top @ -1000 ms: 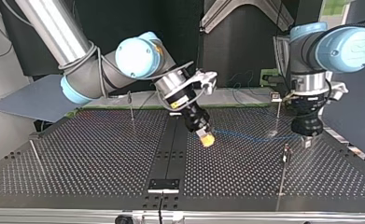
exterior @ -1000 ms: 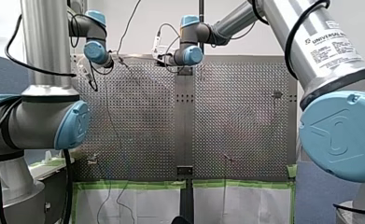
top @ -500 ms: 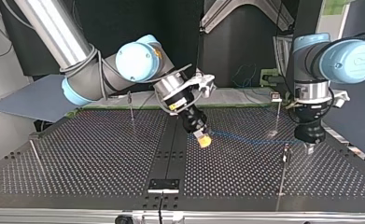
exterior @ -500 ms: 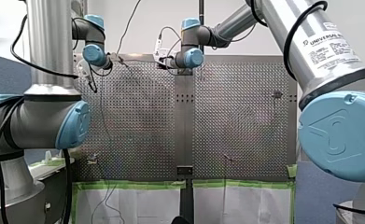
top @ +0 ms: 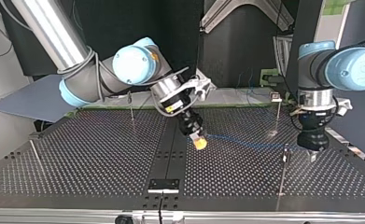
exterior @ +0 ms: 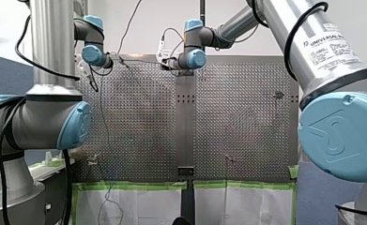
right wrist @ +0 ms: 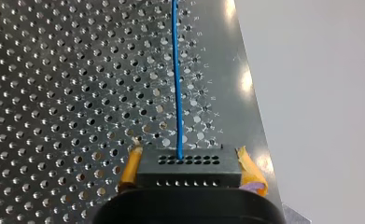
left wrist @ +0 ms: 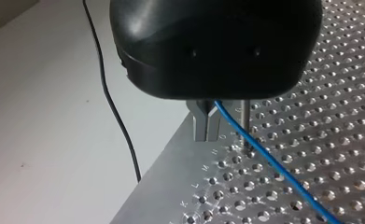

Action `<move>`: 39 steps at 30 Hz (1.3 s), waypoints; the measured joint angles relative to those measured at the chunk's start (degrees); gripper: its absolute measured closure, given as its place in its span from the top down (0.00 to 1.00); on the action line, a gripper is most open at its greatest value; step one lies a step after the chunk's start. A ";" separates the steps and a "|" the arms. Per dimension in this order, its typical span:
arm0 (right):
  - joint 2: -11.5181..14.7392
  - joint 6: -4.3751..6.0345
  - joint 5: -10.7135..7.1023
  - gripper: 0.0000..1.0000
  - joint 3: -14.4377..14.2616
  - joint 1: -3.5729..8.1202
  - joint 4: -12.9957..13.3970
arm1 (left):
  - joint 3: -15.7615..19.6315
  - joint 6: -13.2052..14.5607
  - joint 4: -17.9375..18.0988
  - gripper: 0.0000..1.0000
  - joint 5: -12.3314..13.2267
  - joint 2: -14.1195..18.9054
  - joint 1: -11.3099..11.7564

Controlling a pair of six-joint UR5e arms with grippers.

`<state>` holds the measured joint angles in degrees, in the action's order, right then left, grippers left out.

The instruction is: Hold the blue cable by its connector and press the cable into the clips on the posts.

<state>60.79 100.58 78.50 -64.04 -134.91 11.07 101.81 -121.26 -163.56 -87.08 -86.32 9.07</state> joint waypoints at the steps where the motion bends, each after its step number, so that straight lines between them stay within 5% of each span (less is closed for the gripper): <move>1: 0.00 0.02 0.01 0.00 0.00 0.09 0.00 | -0.03 -0.06 0.04 0.00 0.06 0.00 0.03; 31: -0.25 0.82 0.49 0.00 -0.01 4.43 0.27 | -5.05 -5.70 2.06 0.00 4.89 -4.60 2.29; 39: -0.26 1.17 3.02 0.00 0.00 4.98 0.27 | -5.74 -4.28 1.04 0.00 5.61 -6.51 2.26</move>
<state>60.53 101.75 81.52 -64.04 -129.93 11.35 96.07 -125.54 -162.52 -81.47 -92.83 11.33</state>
